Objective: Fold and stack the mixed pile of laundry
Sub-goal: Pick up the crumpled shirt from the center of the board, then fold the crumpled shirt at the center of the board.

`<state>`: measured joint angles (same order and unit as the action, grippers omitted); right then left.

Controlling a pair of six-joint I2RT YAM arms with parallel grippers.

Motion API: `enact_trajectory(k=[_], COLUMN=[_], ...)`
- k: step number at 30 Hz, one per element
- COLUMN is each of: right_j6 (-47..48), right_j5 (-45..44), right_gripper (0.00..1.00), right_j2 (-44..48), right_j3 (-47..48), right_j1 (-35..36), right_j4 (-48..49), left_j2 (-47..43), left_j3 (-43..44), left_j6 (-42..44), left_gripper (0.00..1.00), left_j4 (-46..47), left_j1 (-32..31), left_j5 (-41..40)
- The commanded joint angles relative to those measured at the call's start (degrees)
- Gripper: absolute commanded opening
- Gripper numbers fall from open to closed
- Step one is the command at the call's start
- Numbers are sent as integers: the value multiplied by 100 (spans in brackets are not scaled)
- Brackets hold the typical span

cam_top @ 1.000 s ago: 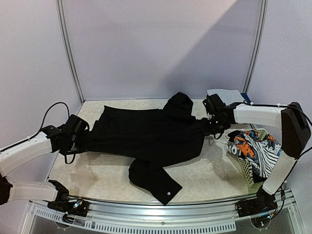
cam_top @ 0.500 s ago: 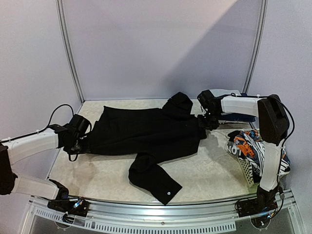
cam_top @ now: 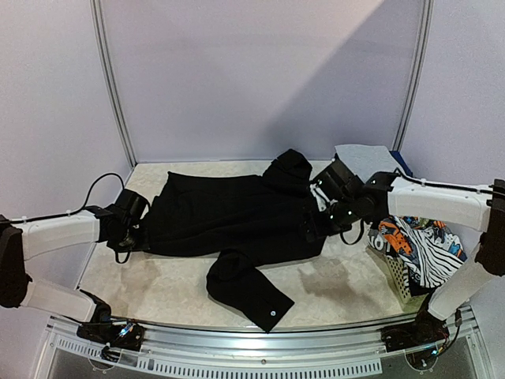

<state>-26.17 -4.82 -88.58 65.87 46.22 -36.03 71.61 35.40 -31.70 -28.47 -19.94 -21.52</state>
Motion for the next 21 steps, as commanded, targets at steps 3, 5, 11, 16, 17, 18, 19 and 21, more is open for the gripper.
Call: enact_trajectory(k=[3,5,11,16,17,18,19,21], right_j6=[-533,-698,-943,-1050,-1075,-1085,-1097,-1125], right_j5=[1112,1292,1408,1335,1303,1235,1161,1080], right_gripper=[84,82,74,68,67,67,66,64], right_j2=[59,30,-378,-856,-946,-1016,-1121,-1237], right_j3=[-970,-1114,-1129,-1004,-966,-941,-886,-850], right_j1=[864,1162,1726,1978,2013,2046,2069,2097], right_j4=[375,498,704,750,737,691,639,613], left_j2=[-383,-475,-526,-582,-598,-608,-613,-618], left_j3=[-249,-300,-341,-363,-373,-373,-378,-391], left_j6=[65,53,68,54,54,49,49,43], left_gripper=[0,0,0,0,0,0,0,0], left_j4=[226,246,267,270,269,271,268,272], left_j1=[65,65,69,67,69,65,69,69], left_j5=[128,122,130,121,113,111,112,102])
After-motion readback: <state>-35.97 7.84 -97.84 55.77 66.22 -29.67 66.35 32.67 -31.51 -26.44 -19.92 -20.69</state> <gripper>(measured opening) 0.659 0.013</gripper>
